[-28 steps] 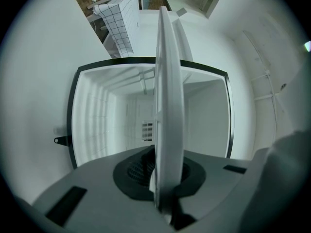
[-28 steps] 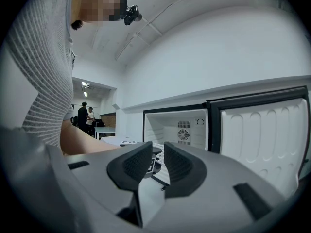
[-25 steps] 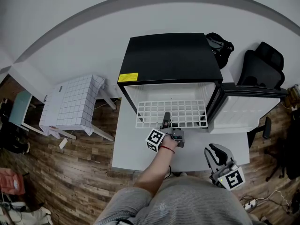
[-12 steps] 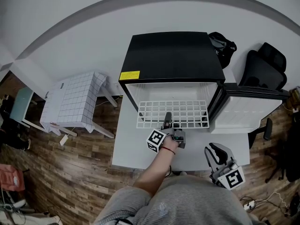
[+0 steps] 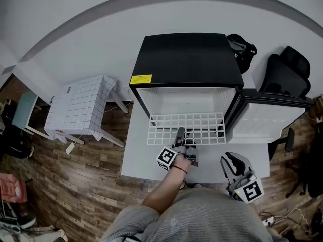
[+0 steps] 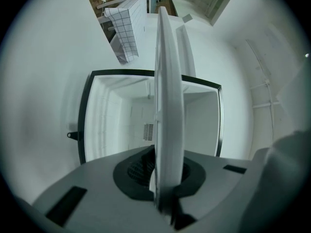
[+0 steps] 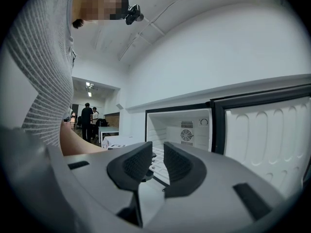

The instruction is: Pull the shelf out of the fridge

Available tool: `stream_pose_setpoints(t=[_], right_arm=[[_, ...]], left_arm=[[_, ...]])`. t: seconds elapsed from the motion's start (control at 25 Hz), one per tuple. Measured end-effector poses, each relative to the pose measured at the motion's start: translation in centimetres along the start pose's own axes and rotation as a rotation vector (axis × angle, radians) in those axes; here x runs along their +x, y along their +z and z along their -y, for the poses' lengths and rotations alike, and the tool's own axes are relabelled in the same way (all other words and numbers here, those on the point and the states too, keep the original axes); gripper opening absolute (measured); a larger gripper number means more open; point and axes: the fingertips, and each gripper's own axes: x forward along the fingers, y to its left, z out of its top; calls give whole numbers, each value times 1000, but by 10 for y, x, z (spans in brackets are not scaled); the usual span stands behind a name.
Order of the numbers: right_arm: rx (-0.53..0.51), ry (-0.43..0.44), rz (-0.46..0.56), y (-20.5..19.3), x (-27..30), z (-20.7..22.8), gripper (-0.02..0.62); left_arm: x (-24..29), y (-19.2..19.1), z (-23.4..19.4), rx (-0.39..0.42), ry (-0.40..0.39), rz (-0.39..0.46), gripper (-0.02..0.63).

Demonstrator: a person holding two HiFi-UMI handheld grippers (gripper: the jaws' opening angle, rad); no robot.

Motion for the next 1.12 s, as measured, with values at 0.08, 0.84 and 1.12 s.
stream_pose_setpoints(t=[0.08, 0.84, 1.12], right_arm=[[-7, 13, 0, 0, 2, -2, 80], [49, 112, 89, 19, 15, -21, 78], [19, 123, 98, 23, 26, -27, 78]], left_arm=[[-6, 6, 4, 6, -10, 8, 31], [-84, 30, 64, -13, -81, 54, 31], [-81, 31, 49, -10, -48, 34, 31]])
